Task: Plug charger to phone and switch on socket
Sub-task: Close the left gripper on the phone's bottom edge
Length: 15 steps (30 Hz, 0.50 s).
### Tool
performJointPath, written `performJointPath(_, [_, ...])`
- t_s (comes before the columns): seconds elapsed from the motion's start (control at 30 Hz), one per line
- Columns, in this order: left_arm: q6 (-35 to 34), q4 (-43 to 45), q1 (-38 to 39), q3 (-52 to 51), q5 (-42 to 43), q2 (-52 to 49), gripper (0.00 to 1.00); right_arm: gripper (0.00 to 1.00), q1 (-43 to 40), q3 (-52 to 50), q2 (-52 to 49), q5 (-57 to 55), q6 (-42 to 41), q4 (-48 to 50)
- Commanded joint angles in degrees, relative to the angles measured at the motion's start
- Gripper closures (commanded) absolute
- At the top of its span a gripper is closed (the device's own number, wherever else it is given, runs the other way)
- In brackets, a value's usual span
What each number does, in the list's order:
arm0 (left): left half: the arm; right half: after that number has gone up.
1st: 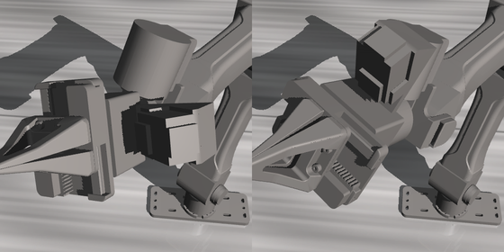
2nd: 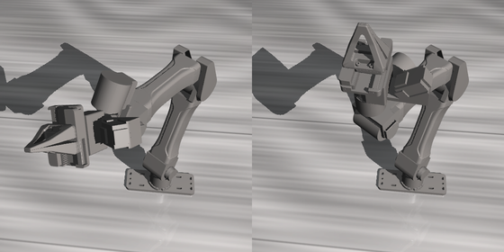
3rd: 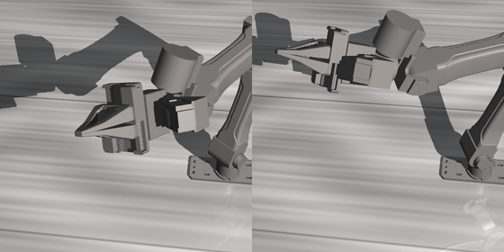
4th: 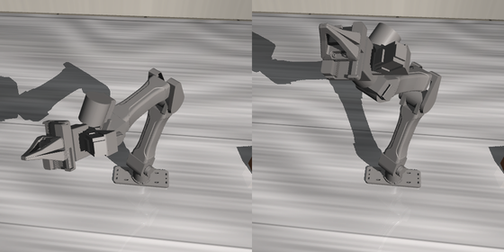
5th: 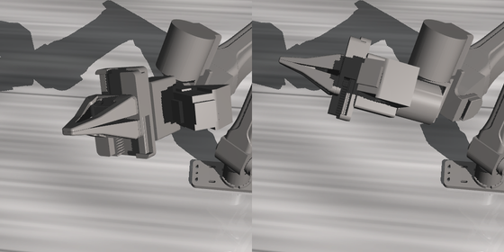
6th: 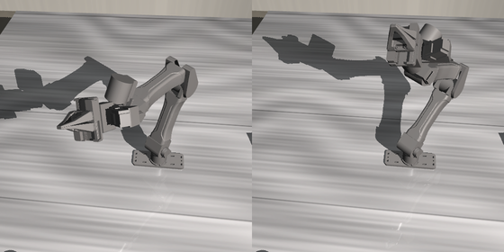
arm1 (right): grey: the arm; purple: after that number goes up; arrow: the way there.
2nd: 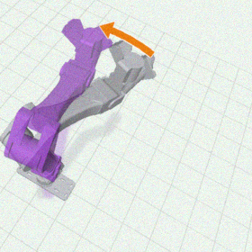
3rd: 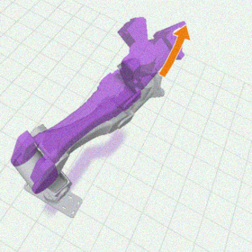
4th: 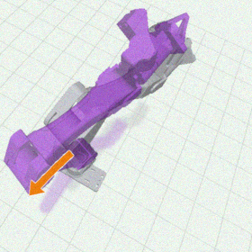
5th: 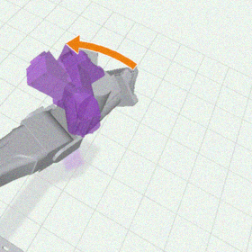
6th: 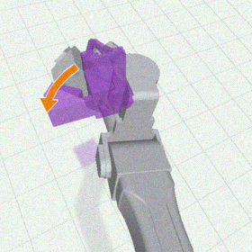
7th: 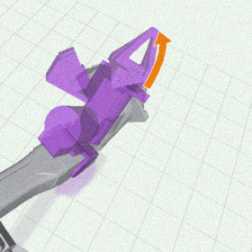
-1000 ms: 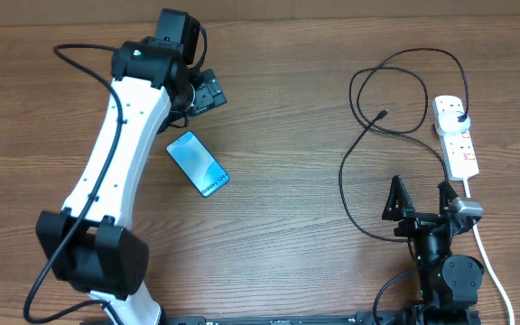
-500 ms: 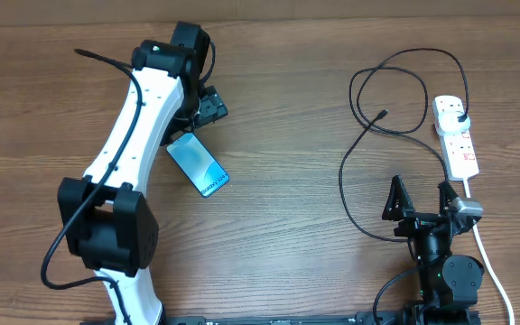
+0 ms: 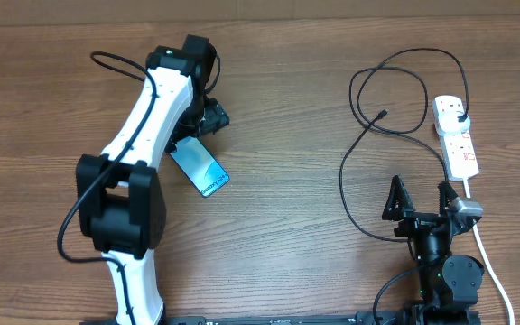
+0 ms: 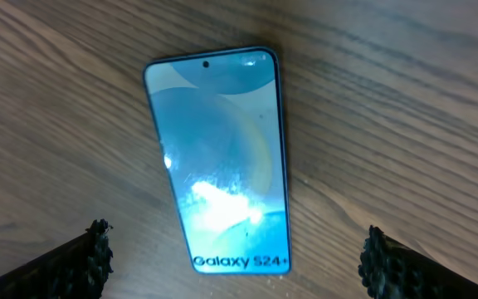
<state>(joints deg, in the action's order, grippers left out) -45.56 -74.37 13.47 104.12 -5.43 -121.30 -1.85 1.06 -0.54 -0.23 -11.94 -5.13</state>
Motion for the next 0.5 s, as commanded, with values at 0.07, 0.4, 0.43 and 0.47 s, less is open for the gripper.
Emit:
performJointPath(0.07, [-1.42, -0.35, -0.28, -0.79, 0.83, -4.0, 0.0, 0.0, -0.15, -0.63, 0.35, 0.13, 0.46, 0.33])
performJointPath(0.4, [-1.42, -1.27, -0.44, -1.03, 0.35, -4.94, 0.0, 0.0, -0.15, -0.63, 0.35, 0.13, 0.46, 0.35])
performJointPath(0.43, [-1.42, -0.81, -0.44, -1.27, 0.44, -4.94, 0.0, 0.0, -0.15, -0.63, 0.35, 0.13, 0.44, 0.35])
performJointPath(0.47, [-1.42, -0.26, -0.44, -1.62, 0.5, -4.94, 0.01, 0.0, -0.15, -0.63, 0.35, 0.13, 0.46, 0.33])
